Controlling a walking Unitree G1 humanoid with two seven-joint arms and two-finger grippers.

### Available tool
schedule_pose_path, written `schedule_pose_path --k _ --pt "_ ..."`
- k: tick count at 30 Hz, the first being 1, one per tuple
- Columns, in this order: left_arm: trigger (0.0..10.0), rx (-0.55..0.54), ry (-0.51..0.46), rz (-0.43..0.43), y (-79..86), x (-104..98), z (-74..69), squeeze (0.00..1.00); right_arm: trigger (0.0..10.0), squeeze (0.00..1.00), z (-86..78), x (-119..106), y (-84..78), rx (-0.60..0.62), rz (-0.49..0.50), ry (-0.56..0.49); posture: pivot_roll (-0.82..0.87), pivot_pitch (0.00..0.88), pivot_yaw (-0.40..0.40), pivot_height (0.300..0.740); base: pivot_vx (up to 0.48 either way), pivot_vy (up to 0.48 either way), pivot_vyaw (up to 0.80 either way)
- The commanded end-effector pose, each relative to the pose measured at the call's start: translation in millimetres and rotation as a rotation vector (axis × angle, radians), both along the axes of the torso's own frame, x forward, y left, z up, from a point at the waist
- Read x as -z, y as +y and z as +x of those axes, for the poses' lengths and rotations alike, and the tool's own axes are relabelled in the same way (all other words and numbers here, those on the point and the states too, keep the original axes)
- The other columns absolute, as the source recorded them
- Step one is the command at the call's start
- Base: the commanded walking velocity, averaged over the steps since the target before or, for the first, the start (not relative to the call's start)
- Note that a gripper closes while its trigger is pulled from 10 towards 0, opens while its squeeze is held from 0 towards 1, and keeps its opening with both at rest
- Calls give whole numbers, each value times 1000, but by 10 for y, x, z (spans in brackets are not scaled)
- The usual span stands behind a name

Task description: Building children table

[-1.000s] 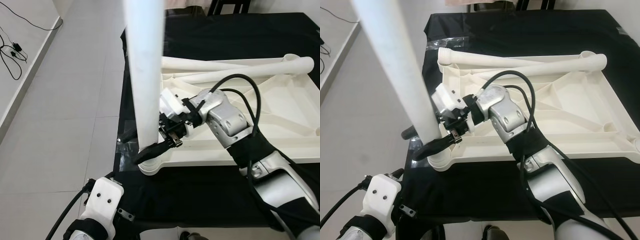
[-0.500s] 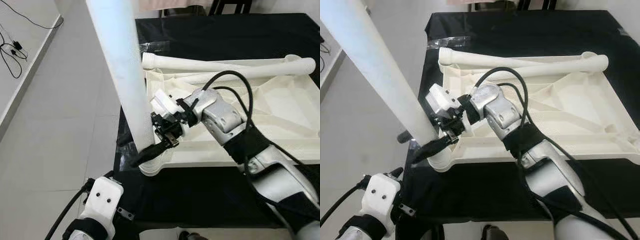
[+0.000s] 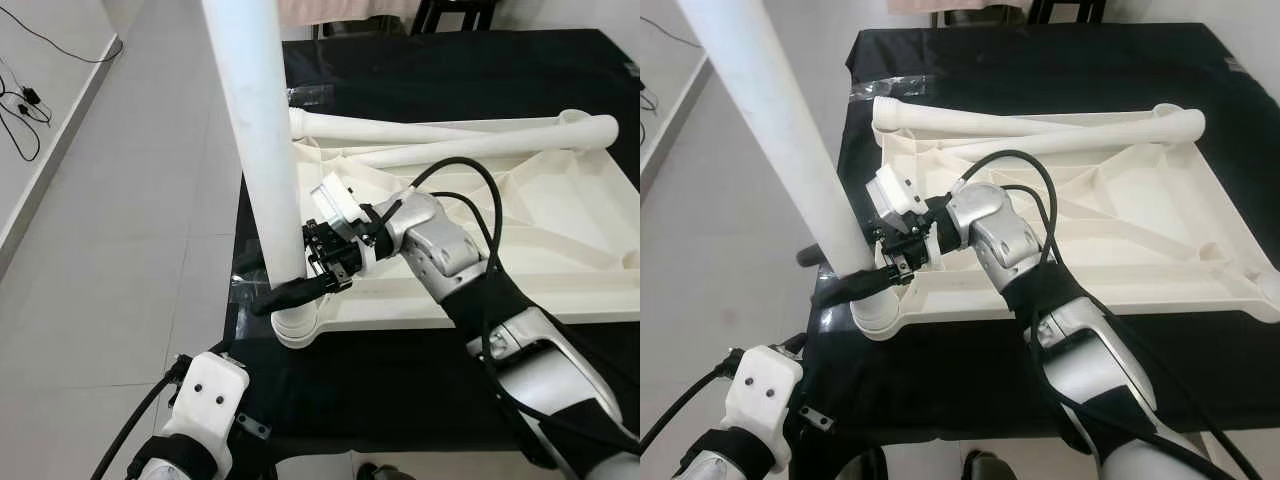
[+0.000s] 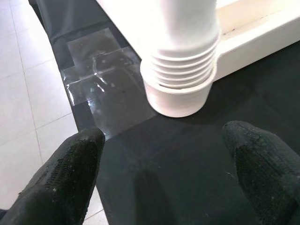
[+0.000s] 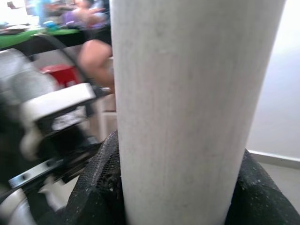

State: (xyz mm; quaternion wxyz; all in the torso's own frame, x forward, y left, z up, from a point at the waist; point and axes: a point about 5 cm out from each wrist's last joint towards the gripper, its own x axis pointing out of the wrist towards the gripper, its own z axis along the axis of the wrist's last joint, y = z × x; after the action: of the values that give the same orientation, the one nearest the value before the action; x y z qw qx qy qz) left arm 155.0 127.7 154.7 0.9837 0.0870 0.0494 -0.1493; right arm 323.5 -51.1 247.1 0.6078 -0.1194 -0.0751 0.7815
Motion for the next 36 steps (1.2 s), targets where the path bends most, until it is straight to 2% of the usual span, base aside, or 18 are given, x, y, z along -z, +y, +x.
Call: schedule_pose_path --k 1,4,7,11,12,14,15,16,17,20,22,23,30,36 --pt "10000 -8 25 7 8 43 -18 0 10000 0 73 176 -121 123 -71 16 82 274 -24 740 0 0 0" --pt "10000 -7 26 8 11 47 -13 0 10000 0 84 203 -172 190 -77 14 75 271 -21 740 0 0 0" --pt "10000 -4 27 12 14 56 -1 0 10000 0 71 331 -242 365 -90 37 70 266 -28 740 0 0 0" --pt "10000 -4 27 14 16 60 3 0 10000 0 41 387 -268 440 -83 54 64 262 -30 740 0 0 0" --pt "10000 -6 27 16 23 66 9 0 10000 0 -26 487 -293 574 -76 101 60 258 -32 740 0 0 0" --pt "10000 -6 27 16 26 68 11 0 10000 0 -44 512 -299 608 -75 112 60 258 -32 740 0 0 0" --pt "10000 -7 25 19 33 71 19 0 10000 0 -76 628 -305 762 -78 172 56 252 -31 740 0 0 0" --pt "10000 -7 25 19 33 71 19 0 10000 0 -76 628 -305 762 -78 172 56 252 -31 740 0 0 0" --pt "10000 -7 24 22 40 77 28 0 10000 0 -118 723 -313 905 -70 228 55 247 -30 740 0 0 0" --pt "10000 -7 24 23 41 78 30 0 10000 0 -126 737 -314 928 -67 238 55 247 -30 740 0 0 0" --pt "10000 -4 22 29 46 85 41 0 10000 0 -146 792 -351 1117 -36 245 54 233 -25 740 0 0 0" --pt "10000 -1 21 34 49 91 49 0 10000 0 -173 815 -388 1272 4 256 55 231 -25 740 0 0 0" --pt "10000 9 12 53 54 97 70 0 10000 0 -291 810 -311 1368 99 235 63 213 -20 740 0 0 0" --pt "10000 14 7 64 57 102 86 0 10000 0 -330 793 -285 1327 145 202 64 199 -11 740 0 0 0"
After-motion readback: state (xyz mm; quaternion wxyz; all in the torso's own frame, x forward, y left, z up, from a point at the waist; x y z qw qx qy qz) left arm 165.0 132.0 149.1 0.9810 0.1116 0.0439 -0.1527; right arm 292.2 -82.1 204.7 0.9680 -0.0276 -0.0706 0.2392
